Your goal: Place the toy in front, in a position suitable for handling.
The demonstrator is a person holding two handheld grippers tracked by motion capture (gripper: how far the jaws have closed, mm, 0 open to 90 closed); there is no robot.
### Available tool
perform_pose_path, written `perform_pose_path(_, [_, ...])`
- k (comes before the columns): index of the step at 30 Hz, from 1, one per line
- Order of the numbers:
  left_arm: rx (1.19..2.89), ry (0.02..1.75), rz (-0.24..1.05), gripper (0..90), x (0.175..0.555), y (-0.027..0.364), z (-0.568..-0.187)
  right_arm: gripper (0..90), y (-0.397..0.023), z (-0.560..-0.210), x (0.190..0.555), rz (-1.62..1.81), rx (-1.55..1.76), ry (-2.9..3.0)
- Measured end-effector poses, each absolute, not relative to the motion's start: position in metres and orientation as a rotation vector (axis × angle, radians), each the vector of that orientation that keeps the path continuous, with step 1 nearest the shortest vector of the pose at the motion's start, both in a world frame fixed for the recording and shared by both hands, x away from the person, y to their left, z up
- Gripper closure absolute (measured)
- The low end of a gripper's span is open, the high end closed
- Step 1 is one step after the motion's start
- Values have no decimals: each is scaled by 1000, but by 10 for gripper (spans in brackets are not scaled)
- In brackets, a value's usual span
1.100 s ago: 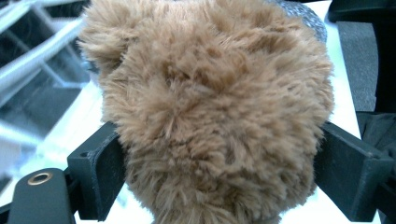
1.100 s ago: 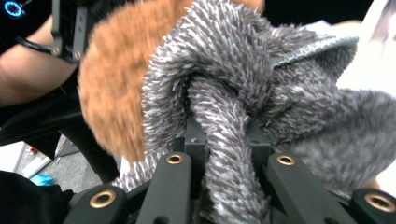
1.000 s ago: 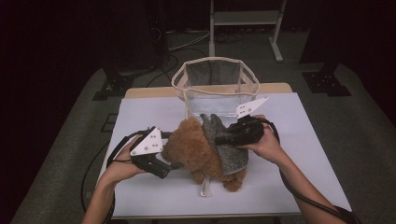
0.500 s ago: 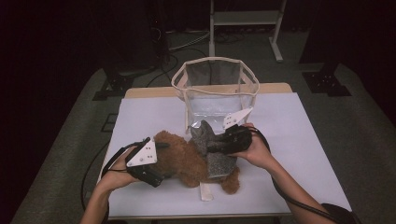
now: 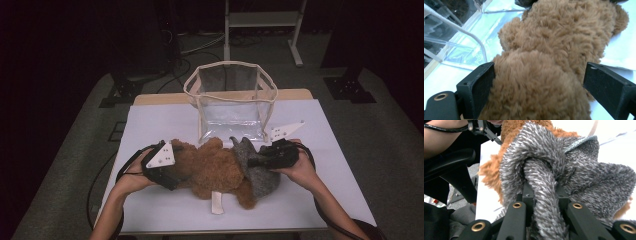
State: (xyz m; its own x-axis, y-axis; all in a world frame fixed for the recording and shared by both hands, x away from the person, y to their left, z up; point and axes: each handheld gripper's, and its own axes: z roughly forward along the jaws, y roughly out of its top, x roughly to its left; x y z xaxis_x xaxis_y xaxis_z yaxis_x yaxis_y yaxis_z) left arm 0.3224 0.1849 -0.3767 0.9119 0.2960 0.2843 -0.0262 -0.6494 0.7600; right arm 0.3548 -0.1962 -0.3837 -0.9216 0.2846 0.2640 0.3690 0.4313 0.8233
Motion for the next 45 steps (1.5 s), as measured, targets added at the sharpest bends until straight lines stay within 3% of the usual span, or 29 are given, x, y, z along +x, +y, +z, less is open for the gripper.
perform_pose_path(17, [2266,22,455,98,316,140,-372,745,-168,-396,372,-1543,-638,-2520])
perform_pose_path(27, [2306,-31,451,77,323,105,-373,744,-197,-400,364,-1591,-676,-2451])
perform_pose_path(30, [2342,-28,453,36,326,93,-376,743,-201,-403,363,-1586,-680,-2444])
perform_pose_path(38, [2449,-33,485,0,333,64,-387,740,-188,-413,363,-1530,-671,-2449])
perform_pose_path(42, [2431,-16,480,198,334,66,-382,741,-187,-418,368,-1529,-686,-2421])
perform_pose_path(45, [2407,-24,458,282,333,67,-376,744,-192,-415,368,-1542,-688,-2406])
